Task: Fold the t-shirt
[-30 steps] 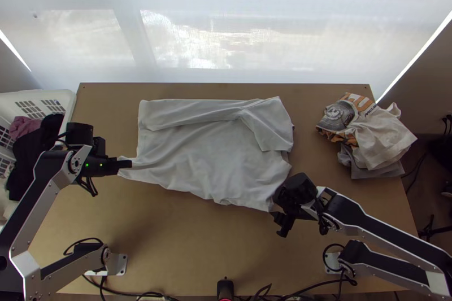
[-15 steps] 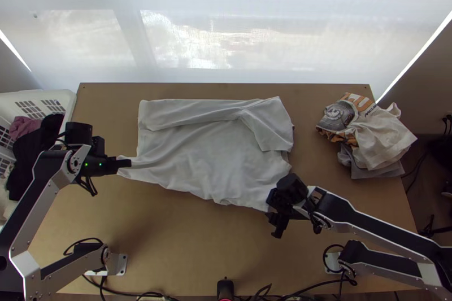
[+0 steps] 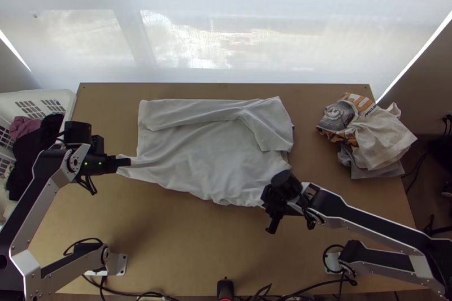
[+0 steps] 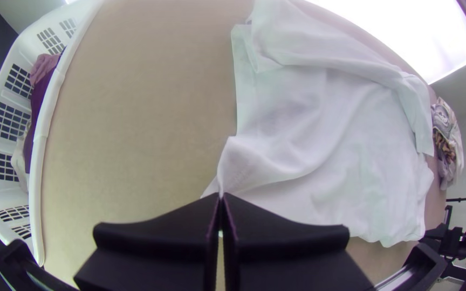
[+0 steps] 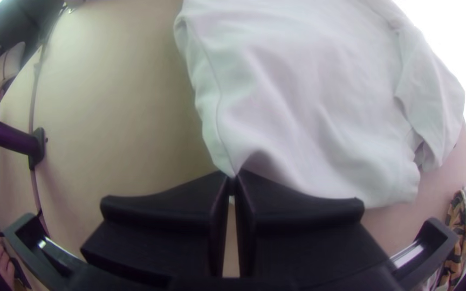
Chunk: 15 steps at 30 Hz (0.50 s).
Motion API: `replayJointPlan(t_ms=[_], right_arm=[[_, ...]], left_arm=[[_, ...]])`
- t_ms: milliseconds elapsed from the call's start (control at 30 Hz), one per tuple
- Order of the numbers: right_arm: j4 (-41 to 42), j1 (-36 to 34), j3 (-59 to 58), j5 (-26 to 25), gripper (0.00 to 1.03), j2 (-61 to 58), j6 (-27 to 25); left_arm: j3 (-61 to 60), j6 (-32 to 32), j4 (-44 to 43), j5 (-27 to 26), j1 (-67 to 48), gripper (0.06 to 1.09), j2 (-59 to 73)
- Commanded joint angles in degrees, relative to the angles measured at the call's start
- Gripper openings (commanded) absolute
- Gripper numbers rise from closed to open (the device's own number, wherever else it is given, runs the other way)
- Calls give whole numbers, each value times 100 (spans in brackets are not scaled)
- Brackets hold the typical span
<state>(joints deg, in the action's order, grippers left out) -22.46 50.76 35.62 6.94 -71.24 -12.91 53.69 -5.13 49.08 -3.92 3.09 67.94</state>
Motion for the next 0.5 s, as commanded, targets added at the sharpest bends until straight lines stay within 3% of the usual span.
replayJointPlan(t_ms=[0, 467], right_arm=[[-110, -365, 402, -8, 3, 111, -63], [-391, -1341, 1325, 229, 3, 14, -379]], left_arm=[[19, 3, -4, -3, 7, 9, -9], [62, 3, 31, -3, -2, 9, -53]])
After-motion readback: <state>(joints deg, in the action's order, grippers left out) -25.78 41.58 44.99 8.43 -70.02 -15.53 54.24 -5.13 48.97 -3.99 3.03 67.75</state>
